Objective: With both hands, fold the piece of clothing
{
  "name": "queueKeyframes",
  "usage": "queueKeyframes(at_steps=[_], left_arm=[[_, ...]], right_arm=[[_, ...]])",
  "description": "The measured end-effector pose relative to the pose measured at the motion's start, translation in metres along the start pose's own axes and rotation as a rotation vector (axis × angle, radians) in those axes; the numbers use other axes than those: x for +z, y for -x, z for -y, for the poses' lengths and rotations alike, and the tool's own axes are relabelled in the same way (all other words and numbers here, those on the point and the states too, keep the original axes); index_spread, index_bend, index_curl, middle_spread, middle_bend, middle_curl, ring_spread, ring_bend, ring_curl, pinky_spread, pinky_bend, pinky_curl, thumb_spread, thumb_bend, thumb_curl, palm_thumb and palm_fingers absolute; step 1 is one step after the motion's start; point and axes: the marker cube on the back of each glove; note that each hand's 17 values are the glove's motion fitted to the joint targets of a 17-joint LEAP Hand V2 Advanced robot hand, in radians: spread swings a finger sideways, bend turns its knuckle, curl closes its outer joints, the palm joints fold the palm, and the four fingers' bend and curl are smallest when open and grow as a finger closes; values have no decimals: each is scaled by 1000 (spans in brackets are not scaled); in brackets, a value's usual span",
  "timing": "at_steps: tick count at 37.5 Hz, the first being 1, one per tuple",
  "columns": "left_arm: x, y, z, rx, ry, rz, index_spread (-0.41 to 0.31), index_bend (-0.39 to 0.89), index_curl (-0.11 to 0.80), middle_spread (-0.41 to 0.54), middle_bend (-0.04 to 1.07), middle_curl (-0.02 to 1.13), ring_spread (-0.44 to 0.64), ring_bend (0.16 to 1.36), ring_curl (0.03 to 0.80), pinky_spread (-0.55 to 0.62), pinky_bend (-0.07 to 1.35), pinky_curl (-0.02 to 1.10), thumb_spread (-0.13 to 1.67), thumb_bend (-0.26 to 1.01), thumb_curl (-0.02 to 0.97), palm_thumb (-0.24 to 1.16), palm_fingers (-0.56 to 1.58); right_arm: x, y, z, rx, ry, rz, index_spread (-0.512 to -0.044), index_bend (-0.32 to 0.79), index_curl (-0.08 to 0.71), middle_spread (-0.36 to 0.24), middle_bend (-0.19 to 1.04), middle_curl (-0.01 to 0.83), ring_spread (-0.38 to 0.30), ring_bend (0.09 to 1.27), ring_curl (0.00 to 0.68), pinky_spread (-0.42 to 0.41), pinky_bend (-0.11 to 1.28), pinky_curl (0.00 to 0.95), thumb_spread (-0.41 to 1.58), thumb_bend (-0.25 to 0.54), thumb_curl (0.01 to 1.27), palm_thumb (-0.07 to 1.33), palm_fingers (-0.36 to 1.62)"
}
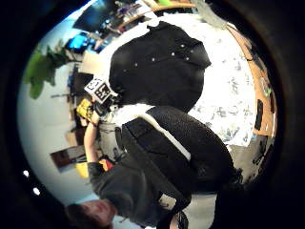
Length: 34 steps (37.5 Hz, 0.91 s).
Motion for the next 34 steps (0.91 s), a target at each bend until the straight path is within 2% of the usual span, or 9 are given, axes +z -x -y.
queueKeyframes(at_steps=[4, 10, 14, 16, 17, 18, 25, 30, 34], left_arm=[[-13, -1, 21, 7, -259, 45, -65, 187, 128, 236, 180, 186, 253, 833, 297, 105, 906, 357, 1002, 56, 277, 316, 298], [-16, -2, 32, -34, -304, 91, -117, 193, 189, 95, 149, 205, 71, 788, 295, -112, 904, 349, 1140, 105, 277, 429, 589], [-35, 3, 45, -96, -504, 143, -176, 300, 255, -65, 198, 234, -128, 699, 280, -306, 909, 342, 1236, 146, 275, 502, 1004], [-44, -4, 47, -22, -559, 96, -184, 258, 261, -91, 135, 230, -148, 671, 278, -333, 878, 332, 1261, 147, 270, 509, 948], [-48, -8, 48, 29, -583, 61, -203, 194, 256, -144, 297, 300, -223, 728, 322, -359, 928, 373, 1298, 161, 267, 524, 1199], [-53, -11, 50, 68, -608, 33, -207, 151, 252, -166, 320, 306, -242, 763, 332, -359, 944, 382, 1327, 173, 265, 537, 1245], [-69, -11, 46, 70, -604, 7, -229, 153, 277, -249, 472, 409, -309, 918, 423, -361, 958, 443, 1478, 220, 240, 573, 1232], [-78, 8, 37, -189, -600, 107, -232, 184, 309, -284, 583, 473, -333, 1014, 480, -352, 934, 477, 1604, 275, 229, 602, 1171], [-82, 0, 34, -112, -588, 80, -233, 197, 337, -297, 621, 511, -343, 1046, 513, -351, 934, 504, 1639, 316, 223, 620, 1132]], right_arm=[[11, -2, 11, 2, 4, 1, -293, 100, 209, -1, 194, 342, 73, 490, 332, 225, 566, 352, 1137, -16, 191, 196, 371], [20, -1, 15, -1, 20, -1, -295, 101, 204, -1, 196, 352, 73, 497, 337, 225, 574, 356, 1139, -18, 196, 197, 363], [25, -2, 17, 1, 34, -6, -296, 111, 205, -1, 194, 357, 73, 497, 340, 225, 575, 357, 1141, -18, 199, 198, 364], [27, -2, 17, -4, 43, -4, -296, 111, 205, -1, 193, 359, 73, 497, 341, 225, 575, 357, 1141, -19, 200, 197, 363], [29, -2, 17, -7, 47, -1, -297, 112, 205, -1, 193, 360, 73, 497, 341, 225, 576, 358, 1142, -18, 201, 198, 363], [30, -3, 18, -11, 50, 1, -297, 112, 205, -1, 193, 361, 73, 498, 342, 225, 576, 358, 1143, -18, 202, 197, 363], [44, 4, 20, -46, 76, 7, -293, 115, 209, -1, 191, 366, 70, 497, 344, 225, 576, 359, 1144, -18, 204, 202, 362], [60, 21, 19, -92, 92, 6, -253, 73, 193, -37, 333, 411, 9, 550, 352, 211, 515, 336, 1121, 6, 228, 281, 549], [79, 40, 15, -138, 134, 1, -233, 73, 187, -64, 368, 433, -58, 596, 371, 164, 527, 338, 1115, 17, 243, 348, 643]])
